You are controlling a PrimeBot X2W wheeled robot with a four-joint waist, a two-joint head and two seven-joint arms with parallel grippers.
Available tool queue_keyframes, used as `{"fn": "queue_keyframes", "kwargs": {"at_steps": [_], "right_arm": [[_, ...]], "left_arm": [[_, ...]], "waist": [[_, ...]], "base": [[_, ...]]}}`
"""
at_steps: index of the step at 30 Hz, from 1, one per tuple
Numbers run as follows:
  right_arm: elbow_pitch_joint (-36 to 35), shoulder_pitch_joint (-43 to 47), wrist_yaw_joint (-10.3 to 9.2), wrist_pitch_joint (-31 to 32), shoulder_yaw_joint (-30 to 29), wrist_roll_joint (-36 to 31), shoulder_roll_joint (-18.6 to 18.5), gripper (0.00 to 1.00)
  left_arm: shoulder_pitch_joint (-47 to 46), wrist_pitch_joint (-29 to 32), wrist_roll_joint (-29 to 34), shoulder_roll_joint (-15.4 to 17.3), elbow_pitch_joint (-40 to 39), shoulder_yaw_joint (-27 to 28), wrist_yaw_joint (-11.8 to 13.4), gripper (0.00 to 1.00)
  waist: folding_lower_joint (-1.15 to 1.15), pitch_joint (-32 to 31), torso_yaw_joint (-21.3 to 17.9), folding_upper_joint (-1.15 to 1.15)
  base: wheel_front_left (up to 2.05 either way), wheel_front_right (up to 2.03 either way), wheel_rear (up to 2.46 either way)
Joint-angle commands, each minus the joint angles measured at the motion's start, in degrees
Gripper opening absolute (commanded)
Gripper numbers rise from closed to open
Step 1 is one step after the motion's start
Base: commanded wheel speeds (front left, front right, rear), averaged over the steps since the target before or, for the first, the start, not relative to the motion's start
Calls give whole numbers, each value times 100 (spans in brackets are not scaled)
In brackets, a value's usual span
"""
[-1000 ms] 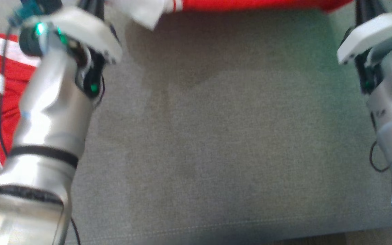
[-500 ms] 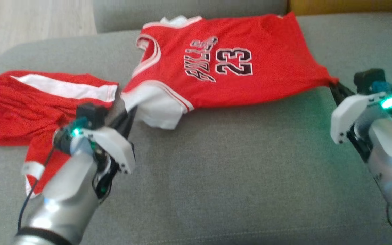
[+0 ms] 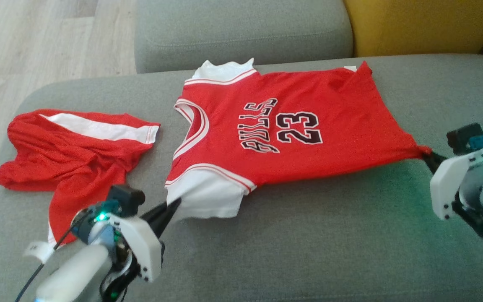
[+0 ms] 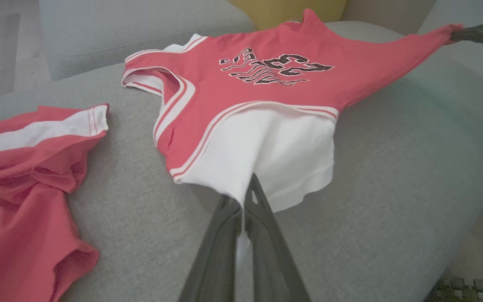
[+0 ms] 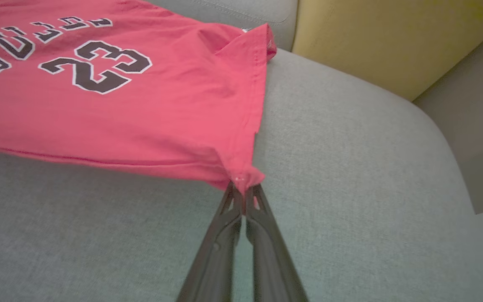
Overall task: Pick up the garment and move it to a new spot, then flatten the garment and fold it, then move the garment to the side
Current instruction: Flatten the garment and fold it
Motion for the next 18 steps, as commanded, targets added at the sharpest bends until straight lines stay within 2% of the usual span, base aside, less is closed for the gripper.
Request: {"fn": "queue_keyframes", "kwargs": {"at_steps": [1,10,18], "right_arm": [[-158,26,-4,16,78,90,-194,0],[-1369,350,-4,697,1054,1096,-1115,0],[-2201,408,-4,1251,1722,1799,-1779,0]], "left_arm": [[-206,18,-56,274,-199,200,8,0],[346,823,-578,1098,-1516,9,8,0],[708,1330,-914,1644,-2511,-12,59,0]], "waist": [[1,-23,7,0],[1,-242,47,0],[1,-384,29,0]], "base": [[0,0,0],[0,0,0],[0,0,0]]}}
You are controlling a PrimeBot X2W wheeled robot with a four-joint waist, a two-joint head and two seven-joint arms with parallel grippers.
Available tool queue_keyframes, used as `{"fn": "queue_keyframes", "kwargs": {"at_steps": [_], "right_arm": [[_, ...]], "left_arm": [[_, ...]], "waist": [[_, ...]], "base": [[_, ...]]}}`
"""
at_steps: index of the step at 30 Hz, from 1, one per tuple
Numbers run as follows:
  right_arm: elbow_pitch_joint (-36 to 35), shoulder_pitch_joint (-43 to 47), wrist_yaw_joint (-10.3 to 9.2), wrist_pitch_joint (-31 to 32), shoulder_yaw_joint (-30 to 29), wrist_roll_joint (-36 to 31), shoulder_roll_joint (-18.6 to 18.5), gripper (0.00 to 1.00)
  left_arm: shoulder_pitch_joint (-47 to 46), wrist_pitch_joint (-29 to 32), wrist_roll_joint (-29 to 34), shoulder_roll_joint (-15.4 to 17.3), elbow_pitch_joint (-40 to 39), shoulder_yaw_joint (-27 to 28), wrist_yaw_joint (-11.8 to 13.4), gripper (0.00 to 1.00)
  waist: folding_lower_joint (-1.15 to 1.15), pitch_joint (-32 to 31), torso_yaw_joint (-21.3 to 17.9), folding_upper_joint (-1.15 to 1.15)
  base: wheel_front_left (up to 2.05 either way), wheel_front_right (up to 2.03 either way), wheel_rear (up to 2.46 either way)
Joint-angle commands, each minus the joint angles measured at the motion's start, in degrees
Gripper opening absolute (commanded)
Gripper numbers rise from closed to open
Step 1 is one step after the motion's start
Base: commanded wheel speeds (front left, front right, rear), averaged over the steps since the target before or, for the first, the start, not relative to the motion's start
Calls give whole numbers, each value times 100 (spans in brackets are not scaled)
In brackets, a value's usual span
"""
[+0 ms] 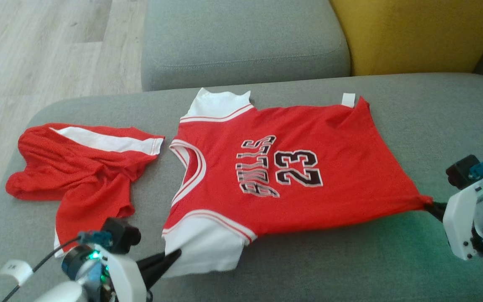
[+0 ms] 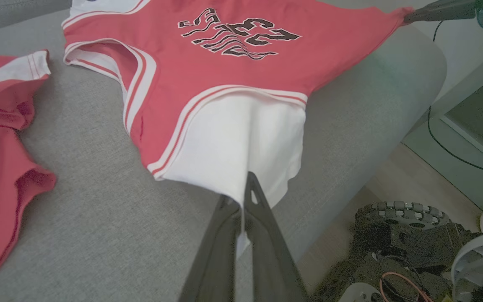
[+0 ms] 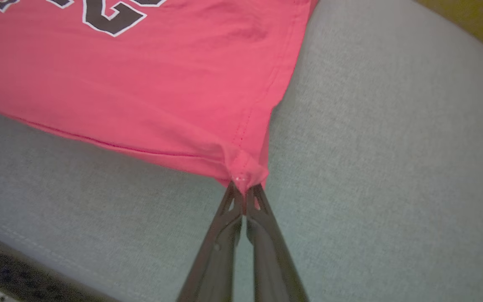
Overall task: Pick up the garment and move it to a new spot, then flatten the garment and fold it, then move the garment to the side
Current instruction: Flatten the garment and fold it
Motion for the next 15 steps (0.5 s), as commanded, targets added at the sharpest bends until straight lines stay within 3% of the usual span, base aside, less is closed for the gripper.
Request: {"fn": "queue_keyframes", "kwargs": {"at_steps": [1,15], "right_arm": [[-203,20,-4,121,33,205,-333,0],[-1365,209,-4,1171,428,951,-1233,0]], "left_arm": [[-203,71,-72,327,-305,243,24,0],[232,747,-789,1026,-1501,202,55,0]], "waist": [[1,-21,-10,0],[1,-129,-136,0]], "base": [[0,0,0],[0,0,0]]}}
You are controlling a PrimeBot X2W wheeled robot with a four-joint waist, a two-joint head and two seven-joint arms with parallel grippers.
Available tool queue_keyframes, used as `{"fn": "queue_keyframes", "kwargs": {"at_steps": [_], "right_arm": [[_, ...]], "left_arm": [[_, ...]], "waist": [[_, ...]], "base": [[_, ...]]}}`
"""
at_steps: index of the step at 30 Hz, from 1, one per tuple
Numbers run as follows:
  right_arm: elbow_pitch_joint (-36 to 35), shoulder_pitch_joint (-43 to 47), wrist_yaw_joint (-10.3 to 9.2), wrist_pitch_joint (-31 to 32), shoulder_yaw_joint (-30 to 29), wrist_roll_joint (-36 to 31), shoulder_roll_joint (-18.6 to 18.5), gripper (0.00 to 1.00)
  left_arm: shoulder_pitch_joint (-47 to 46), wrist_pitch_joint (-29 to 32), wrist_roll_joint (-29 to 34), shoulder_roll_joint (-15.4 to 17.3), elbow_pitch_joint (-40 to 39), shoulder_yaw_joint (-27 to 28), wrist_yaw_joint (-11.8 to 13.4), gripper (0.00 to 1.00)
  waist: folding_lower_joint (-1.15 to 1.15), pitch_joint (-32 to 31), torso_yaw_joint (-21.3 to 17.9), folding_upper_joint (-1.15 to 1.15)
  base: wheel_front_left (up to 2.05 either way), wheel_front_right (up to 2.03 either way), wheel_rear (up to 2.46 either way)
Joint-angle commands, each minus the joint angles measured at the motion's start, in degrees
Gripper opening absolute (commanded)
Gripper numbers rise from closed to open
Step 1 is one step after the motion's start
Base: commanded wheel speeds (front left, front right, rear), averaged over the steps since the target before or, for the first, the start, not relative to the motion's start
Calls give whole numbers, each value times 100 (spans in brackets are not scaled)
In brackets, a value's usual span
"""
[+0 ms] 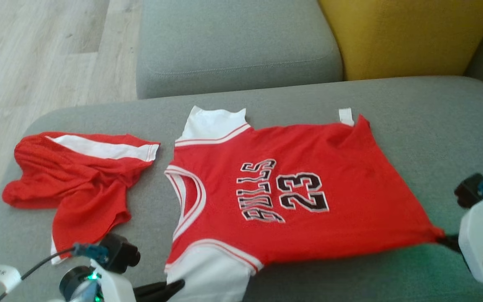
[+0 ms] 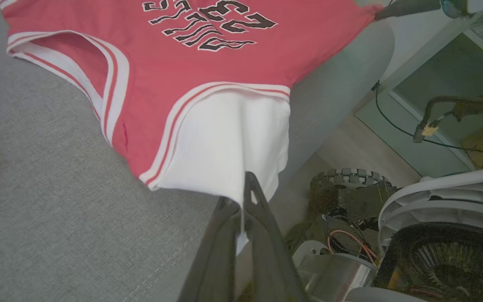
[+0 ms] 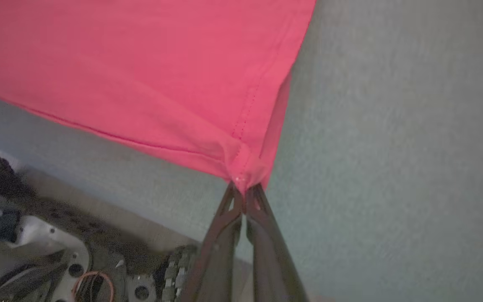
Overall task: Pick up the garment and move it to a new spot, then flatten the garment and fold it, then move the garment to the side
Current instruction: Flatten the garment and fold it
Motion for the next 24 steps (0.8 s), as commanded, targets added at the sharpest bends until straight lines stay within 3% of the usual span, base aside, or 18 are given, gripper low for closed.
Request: {"fn": "queue_keyframes", "kwargs": {"at_steps": [1,7,16,24], "right_arm": [[-112,62,-4,19,-48,33,-309,0],[-369,19,-4,118,-145,129,-490,0],[-76,-209,-4,34,-407,-184,-120,0],[469,-498,-4,-18,-620,-644,278,0]], "left_arm": [[-214,-3,-50,262,-179,285,23,0],[-295,-6,-111,318,-339,412,122,0],[-761,-51,-24,69,-143,582,169,0],[-1351,187,41,-314,506,536,117,0]], "waist": [[0,-6,-13,0],[0,24,-82,0],[0,222,-85,0],[0,566,-88,0]], "base": [[0,0,0],[0,0,0],[0,0,0],[0,0,0]]}}
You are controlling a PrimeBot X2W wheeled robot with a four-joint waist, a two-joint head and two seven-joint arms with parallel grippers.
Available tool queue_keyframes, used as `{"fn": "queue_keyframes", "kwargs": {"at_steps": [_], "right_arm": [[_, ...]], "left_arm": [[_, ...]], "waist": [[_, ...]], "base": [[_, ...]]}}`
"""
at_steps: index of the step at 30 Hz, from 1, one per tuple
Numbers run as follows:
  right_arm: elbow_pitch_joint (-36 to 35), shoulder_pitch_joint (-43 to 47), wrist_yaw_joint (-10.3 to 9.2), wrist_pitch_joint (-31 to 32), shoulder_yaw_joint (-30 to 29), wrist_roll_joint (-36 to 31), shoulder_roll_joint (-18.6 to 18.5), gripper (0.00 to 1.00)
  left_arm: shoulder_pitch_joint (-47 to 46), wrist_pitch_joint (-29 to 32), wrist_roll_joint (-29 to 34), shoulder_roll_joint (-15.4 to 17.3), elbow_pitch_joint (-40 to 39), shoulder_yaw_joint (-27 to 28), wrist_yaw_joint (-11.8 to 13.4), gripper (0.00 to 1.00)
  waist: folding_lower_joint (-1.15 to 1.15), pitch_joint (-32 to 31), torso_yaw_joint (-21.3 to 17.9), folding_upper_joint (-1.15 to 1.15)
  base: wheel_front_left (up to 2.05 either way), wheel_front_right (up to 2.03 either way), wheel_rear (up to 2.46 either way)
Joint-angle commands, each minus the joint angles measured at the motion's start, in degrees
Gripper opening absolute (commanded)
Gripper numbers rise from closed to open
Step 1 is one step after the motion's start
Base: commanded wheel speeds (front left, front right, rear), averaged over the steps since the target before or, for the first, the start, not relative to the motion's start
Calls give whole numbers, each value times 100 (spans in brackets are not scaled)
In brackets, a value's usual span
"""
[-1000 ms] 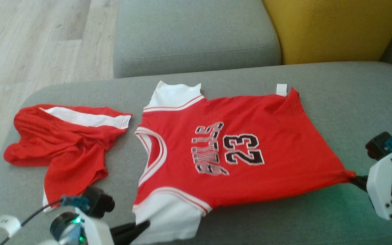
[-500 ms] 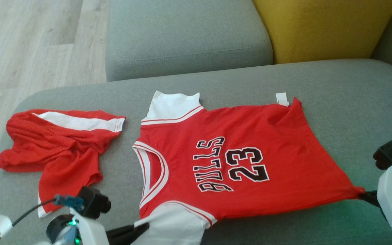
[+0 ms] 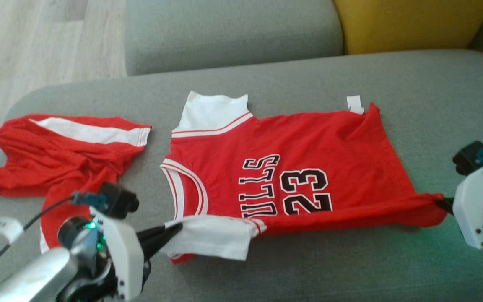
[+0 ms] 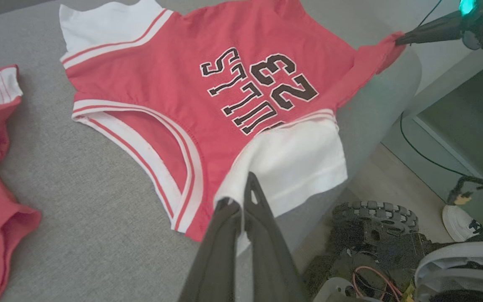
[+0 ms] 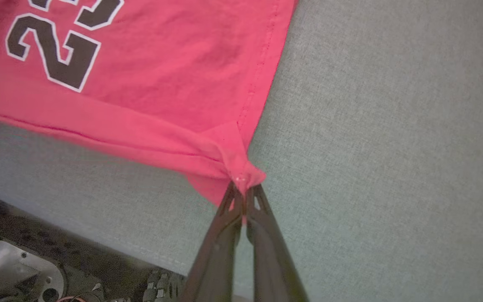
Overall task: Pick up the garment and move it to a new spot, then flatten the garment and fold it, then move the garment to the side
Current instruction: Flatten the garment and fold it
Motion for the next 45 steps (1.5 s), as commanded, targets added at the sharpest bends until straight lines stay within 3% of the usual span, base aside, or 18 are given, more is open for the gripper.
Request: {"fn": "queue_keyframes", "kwargs": {"at_steps": [1,14,26,27,28,29,33,39,45], "right_arm": [[69,-158,-5,-87,-127,-141,-54,0],[684,-526,-5,-357,-130,-740,541,0],[1033,-675,-5,-760,-45,-819,860,0],[1067,-694,-5,-832,-50,-846,885,100],[1135,-713,-5,-905,-73,-879,914,100],[1216,-727,-5,-985,-112,-901,954,100],[1508,-757,-5,-1525,-406,-905,1165,100],[1910,-721,-5,-2933,-1039,-1043,1515,100],[2189,-483,-5,-4217,-1935,-1081,1953,100]], "left_arm": [[-504,48,-27,54,63,287,-6,0],[-1252,218,63,-624,1422,208,-5,0],[-1594,-24,183,-957,2112,82,-111,0],[-1623,-67,207,-979,2168,83,-111,27],[-1656,-132,246,-1001,2227,95,-89,90],[-1686,-210,278,-1032,2294,123,-41,100],[-1821,-712,457,-1184,2560,297,253,100],[-1935,-1998,575,-1538,2838,856,884,100],[-1774,-3021,445,-1832,2630,1554,1274,100]], "waist": [[0,107,-11,0],[0,557,-128,0],[0,746,-166,0],[0,753,-173,0],[0,757,-181,0],[0,756,-189,0],[0,708,-213,0],[0,530,-196,0],[0,273,-145,0]], "base": [[0,0,0],[0,0,0],[0,0,0],[0,0,0],[0,0,0],[0,0,0],[0,0,0],[0,0,0],[0,0,0]]}}
